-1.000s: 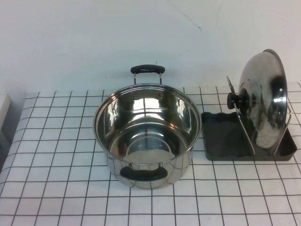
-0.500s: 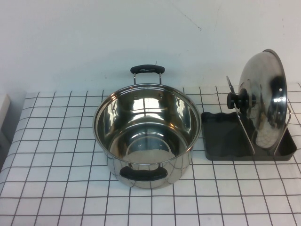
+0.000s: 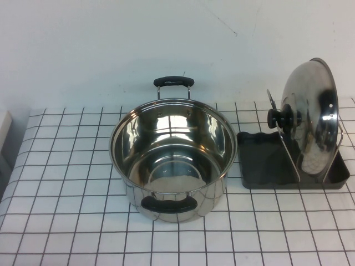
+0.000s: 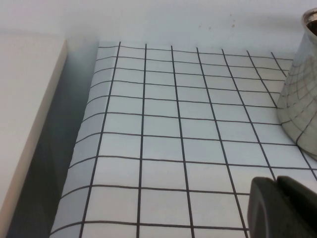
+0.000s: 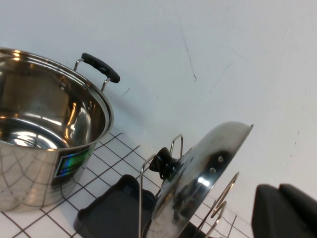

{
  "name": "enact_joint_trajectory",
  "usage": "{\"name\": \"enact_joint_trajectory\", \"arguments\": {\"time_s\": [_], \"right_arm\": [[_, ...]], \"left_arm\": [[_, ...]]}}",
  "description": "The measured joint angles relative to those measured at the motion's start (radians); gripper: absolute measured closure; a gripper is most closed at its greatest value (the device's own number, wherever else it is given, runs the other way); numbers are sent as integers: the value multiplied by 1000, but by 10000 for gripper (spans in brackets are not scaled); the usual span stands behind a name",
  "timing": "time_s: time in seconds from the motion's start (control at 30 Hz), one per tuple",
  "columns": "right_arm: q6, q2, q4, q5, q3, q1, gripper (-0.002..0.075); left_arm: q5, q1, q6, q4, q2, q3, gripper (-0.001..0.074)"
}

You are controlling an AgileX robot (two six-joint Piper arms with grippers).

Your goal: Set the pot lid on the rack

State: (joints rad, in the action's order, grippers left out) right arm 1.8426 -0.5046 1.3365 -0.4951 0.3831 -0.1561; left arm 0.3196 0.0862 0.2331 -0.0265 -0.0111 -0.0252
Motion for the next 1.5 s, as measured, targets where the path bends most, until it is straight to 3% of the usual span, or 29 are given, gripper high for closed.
{"name": "enact_joint_trajectory", "arguments": {"time_s": [1.17, 1.5], "right_arm": [[2, 0, 2, 2, 0, 0, 726], [2, 109, 11, 121, 0, 0, 726]], "left_arm": [[14, 0, -4, 4, 0, 2, 738], [14, 0, -4, 4, 0, 2, 738]]}}
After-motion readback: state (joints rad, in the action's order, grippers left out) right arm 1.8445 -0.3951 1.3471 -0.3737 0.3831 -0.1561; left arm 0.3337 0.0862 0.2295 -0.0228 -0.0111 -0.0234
